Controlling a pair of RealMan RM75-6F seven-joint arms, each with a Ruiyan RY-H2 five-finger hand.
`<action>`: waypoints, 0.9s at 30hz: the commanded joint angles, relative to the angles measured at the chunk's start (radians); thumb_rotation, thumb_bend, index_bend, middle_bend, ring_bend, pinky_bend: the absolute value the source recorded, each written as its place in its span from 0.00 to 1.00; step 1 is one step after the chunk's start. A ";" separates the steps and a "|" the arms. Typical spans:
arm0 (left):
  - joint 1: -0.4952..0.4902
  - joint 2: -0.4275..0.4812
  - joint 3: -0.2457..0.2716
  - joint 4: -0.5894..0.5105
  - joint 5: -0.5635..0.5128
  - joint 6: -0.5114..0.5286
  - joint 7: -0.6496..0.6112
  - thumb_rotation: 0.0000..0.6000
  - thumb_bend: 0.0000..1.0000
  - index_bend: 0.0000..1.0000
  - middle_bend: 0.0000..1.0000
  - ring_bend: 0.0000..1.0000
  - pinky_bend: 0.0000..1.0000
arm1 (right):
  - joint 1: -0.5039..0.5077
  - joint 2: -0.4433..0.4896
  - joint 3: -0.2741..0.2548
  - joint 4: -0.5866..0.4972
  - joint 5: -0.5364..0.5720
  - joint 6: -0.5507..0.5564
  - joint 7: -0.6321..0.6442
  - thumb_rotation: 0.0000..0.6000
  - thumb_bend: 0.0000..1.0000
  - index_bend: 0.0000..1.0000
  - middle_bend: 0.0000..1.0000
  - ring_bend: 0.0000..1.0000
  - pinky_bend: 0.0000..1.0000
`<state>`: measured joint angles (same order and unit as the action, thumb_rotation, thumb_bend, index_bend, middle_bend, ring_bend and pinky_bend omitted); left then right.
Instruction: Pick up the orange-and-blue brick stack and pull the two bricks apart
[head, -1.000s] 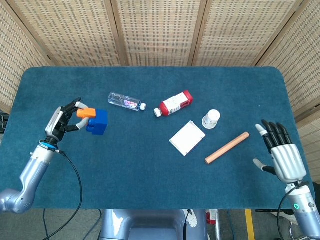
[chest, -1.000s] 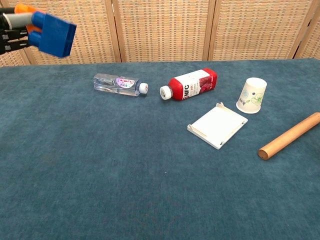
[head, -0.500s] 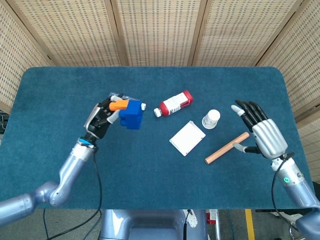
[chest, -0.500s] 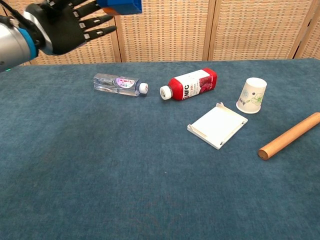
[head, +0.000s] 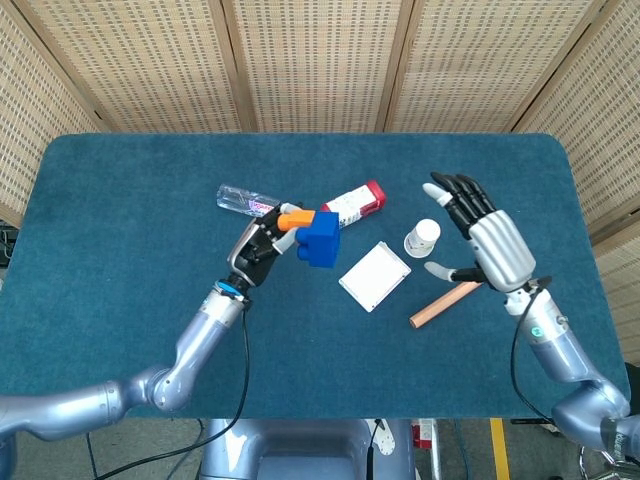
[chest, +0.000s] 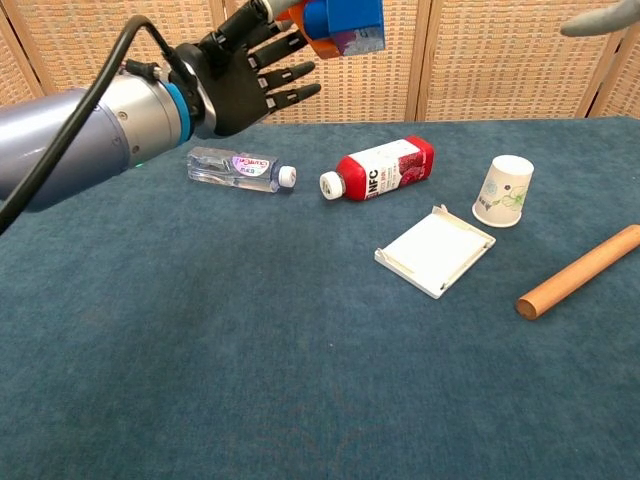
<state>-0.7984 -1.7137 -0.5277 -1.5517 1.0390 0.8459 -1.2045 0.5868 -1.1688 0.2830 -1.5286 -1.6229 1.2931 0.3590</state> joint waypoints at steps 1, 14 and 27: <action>-0.010 -0.025 -0.013 0.007 -0.019 0.000 0.016 1.00 0.43 0.57 0.57 0.03 0.00 | 0.033 -0.004 0.009 -0.027 0.016 -0.044 -0.027 1.00 0.00 0.00 0.00 0.00 0.00; -0.014 -0.066 -0.049 0.021 -0.044 -0.012 0.067 1.00 0.44 0.58 0.57 0.03 0.00 | 0.134 -0.079 0.033 -0.101 0.062 -0.116 -0.156 1.00 0.00 0.00 0.10 0.00 0.00; 0.004 -0.076 -0.067 0.005 -0.044 -0.037 0.067 1.00 0.44 0.58 0.57 0.03 0.00 | 0.184 -0.193 0.062 -0.096 0.151 -0.116 -0.252 1.00 0.00 0.20 0.25 0.00 0.00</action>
<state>-0.7953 -1.7887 -0.5942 -1.5463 0.9948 0.8097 -1.1375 0.7637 -1.3516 0.3432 -1.6303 -1.4811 1.1809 0.1164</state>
